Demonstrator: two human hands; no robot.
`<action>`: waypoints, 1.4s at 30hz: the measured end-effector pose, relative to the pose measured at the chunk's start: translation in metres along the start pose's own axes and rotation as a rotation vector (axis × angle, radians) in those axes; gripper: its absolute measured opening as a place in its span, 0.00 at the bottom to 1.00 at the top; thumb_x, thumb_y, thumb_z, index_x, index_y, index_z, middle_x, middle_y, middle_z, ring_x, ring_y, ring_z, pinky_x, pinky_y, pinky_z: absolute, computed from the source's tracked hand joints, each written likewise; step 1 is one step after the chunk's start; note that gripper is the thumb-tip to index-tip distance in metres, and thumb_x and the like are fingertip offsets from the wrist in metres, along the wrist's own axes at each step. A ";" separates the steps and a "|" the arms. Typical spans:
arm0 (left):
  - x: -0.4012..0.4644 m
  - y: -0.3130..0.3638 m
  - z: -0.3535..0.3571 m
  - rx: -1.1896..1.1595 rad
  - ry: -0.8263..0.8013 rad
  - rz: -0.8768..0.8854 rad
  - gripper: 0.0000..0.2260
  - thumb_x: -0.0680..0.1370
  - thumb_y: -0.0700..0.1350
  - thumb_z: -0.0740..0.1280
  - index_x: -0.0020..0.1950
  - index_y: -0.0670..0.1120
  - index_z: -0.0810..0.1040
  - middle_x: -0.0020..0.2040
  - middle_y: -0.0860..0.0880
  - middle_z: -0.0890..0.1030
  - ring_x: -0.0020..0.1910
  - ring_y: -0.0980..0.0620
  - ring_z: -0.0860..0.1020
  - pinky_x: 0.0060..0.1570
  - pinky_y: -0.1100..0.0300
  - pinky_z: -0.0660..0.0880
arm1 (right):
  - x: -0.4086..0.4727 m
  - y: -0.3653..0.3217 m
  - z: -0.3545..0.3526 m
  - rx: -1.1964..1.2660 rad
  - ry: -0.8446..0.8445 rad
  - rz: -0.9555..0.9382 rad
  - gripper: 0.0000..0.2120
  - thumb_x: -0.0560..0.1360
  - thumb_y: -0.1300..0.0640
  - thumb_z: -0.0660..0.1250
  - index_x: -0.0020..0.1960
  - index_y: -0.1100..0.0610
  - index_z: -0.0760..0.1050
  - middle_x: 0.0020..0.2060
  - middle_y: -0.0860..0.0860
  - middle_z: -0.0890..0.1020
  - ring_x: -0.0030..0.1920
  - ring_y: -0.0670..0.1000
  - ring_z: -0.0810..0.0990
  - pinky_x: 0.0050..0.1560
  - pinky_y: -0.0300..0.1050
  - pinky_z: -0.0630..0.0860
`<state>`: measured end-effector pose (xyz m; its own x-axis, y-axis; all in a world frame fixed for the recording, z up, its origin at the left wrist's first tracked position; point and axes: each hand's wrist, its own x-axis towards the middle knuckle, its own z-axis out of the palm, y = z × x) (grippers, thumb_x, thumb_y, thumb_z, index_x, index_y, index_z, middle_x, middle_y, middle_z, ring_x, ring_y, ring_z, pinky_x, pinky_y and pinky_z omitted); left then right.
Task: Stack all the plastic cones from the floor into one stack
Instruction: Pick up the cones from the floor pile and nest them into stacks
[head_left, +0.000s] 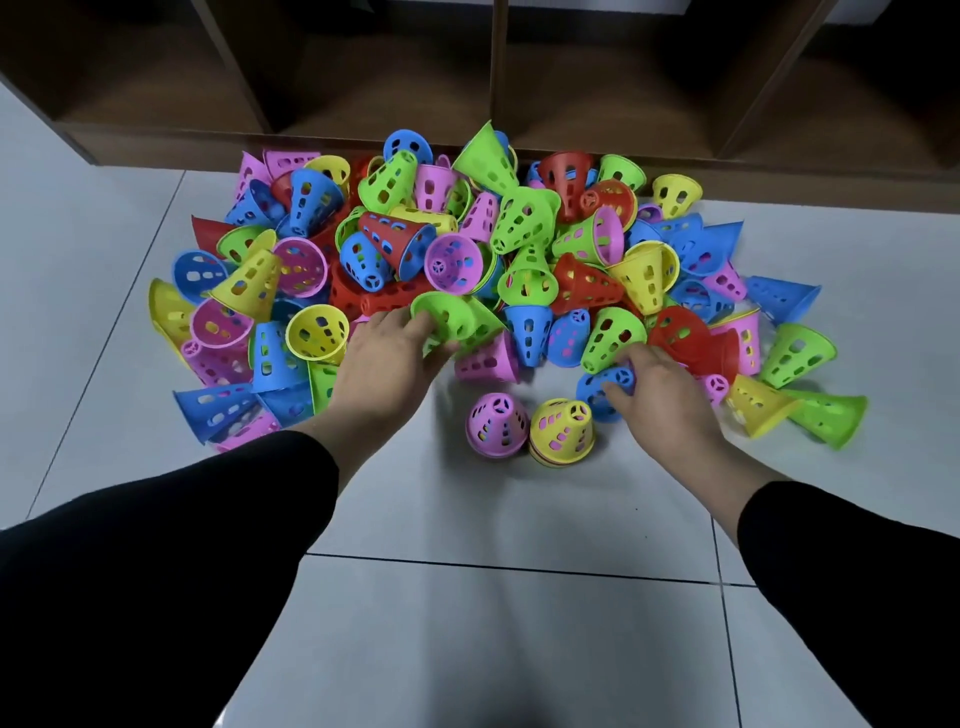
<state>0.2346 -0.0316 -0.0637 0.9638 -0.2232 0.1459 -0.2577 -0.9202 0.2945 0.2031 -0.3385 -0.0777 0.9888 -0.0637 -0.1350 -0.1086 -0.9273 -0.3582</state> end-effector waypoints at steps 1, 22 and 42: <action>-0.002 0.001 -0.004 -0.096 0.015 -0.033 0.17 0.80 0.58 0.62 0.52 0.44 0.75 0.46 0.44 0.78 0.45 0.42 0.74 0.43 0.49 0.72 | 0.000 0.001 0.001 -0.009 -0.041 0.014 0.17 0.76 0.54 0.72 0.62 0.57 0.74 0.56 0.56 0.79 0.53 0.60 0.79 0.47 0.51 0.76; -0.025 0.038 -0.065 -0.076 -0.320 0.171 0.32 0.72 0.61 0.73 0.70 0.55 0.64 0.53 0.48 0.81 0.47 0.45 0.80 0.39 0.57 0.70 | -0.070 -0.039 -0.073 0.329 0.026 -0.209 0.21 0.69 0.50 0.76 0.56 0.42 0.68 0.52 0.39 0.71 0.51 0.43 0.73 0.49 0.44 0.73; -0.040 0.065 -0.001 -0.154 -0.316 0.052 0.20 0.80 0.55 0.64 0.72 0.54 0.71 0.64 0.49 0.77 0.60 0.44 0.74 0.57 0.48 0.73 | 0.013 -0.023 -0.030 -0.060 -0.150 -0.043 0.22 0.82 0.58 0.62 0.74 0.63 0.66 0.69 0.62 0.73 0.68 0.61 0.73 0.67 0.52 0.71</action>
<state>0.1788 -0.0820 -0.0498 0.9167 -0.3786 -0.1279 -0.2908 -0.8514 0.4365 0.2213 -0.3288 -0.0431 0.9656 0.0282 -0.2584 -0.0556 -0.9487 -0.3113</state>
